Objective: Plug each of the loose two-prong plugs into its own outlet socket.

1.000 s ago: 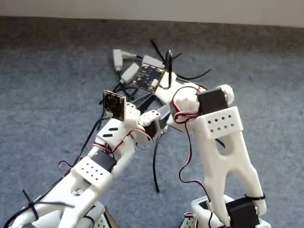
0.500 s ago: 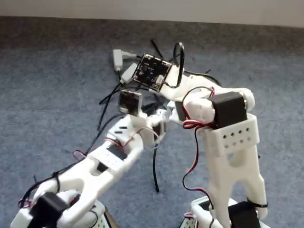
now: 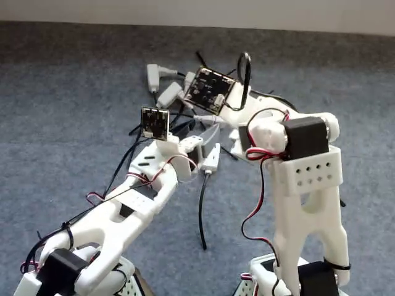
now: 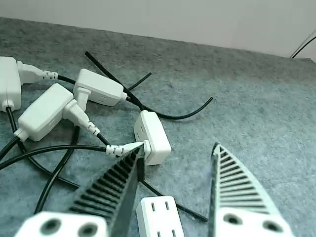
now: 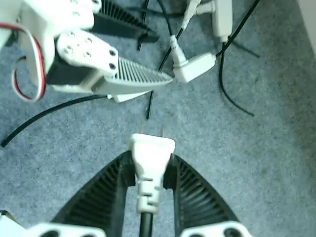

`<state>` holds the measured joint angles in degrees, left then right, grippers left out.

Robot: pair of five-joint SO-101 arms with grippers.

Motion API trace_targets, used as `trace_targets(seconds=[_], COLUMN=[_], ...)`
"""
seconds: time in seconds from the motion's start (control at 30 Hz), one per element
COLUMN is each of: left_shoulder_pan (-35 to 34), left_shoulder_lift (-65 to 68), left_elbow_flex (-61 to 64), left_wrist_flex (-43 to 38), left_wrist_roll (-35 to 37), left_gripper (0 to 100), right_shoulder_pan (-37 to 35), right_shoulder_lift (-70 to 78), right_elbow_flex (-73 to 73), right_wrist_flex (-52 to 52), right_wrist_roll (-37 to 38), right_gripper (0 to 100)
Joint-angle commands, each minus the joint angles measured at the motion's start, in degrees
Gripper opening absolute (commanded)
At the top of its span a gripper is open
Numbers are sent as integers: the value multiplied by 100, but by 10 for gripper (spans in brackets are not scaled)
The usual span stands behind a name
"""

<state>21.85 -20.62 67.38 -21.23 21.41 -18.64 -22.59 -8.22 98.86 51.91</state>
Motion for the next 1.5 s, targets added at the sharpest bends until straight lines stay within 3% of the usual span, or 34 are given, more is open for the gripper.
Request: trace_targets(seconds=[0.0, 0.13, 0.5, 0.9, 1.07, 1.47], left_shoulder_pan=[-48, -13, 127, 198, 532, 462], left_shoulder_lift=[-40, -40, -13, 4, -31, 4], left_elbow_flex=[-224, -224, -180, -171, 31, 22], left_wrist_flex=[-70, -70, -35, -35, -62, -62], left_wrist_roll=[-18, 0, -18, -9, -26, -26], left_gripper=[228, 228, 228, 228, 228, 228], right_shoulder_pan=[251, 163, -391, -760, -787, -523], right_shoulder_lift=[-92, -101, -92, -92, -101, -127], right_elbow_flex=[514, 1086, 1877, 1868, 1868, 1305], right_wrist_flex=[198, 75, -1648, -2070, -2290, -1727], right_wrist_roll=[114, 70, -431, -571, -747, -782], right_gripper=[6, 6, 6, 6, 6, 6])
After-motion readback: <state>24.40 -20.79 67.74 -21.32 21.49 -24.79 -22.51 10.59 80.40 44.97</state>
